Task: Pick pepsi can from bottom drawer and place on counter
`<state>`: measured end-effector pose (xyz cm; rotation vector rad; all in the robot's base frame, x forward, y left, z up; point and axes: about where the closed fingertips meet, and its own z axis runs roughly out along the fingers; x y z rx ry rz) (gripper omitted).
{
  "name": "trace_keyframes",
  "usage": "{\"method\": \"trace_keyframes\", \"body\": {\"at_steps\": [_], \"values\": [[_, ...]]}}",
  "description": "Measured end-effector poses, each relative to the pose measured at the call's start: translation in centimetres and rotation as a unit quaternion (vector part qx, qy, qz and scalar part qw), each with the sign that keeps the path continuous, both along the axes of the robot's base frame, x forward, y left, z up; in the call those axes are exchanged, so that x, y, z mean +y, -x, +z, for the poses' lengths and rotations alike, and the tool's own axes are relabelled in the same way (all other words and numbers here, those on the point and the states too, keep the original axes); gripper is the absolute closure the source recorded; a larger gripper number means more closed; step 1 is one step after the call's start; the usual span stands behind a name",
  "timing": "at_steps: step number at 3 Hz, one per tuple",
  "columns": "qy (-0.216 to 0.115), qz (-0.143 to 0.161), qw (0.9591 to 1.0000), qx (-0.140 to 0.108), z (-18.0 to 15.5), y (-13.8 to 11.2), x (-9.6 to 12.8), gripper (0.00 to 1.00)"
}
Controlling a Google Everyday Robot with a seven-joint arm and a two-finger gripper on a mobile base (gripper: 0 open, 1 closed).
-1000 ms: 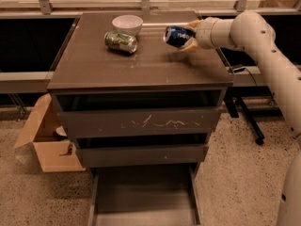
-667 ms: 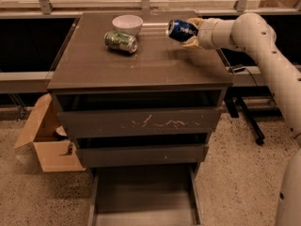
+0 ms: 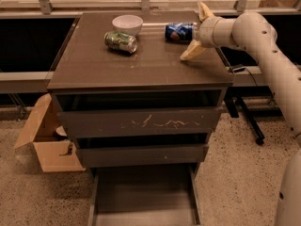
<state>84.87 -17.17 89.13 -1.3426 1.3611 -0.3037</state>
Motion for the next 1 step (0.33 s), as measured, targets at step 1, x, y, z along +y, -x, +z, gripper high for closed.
{"method": "trace_keyframes", "body": {"at_steps": [1], "values": [[0.000, 0.000, 1.0000, -0.001, 0.09, -0.02, 0.01, 0.00]]}}
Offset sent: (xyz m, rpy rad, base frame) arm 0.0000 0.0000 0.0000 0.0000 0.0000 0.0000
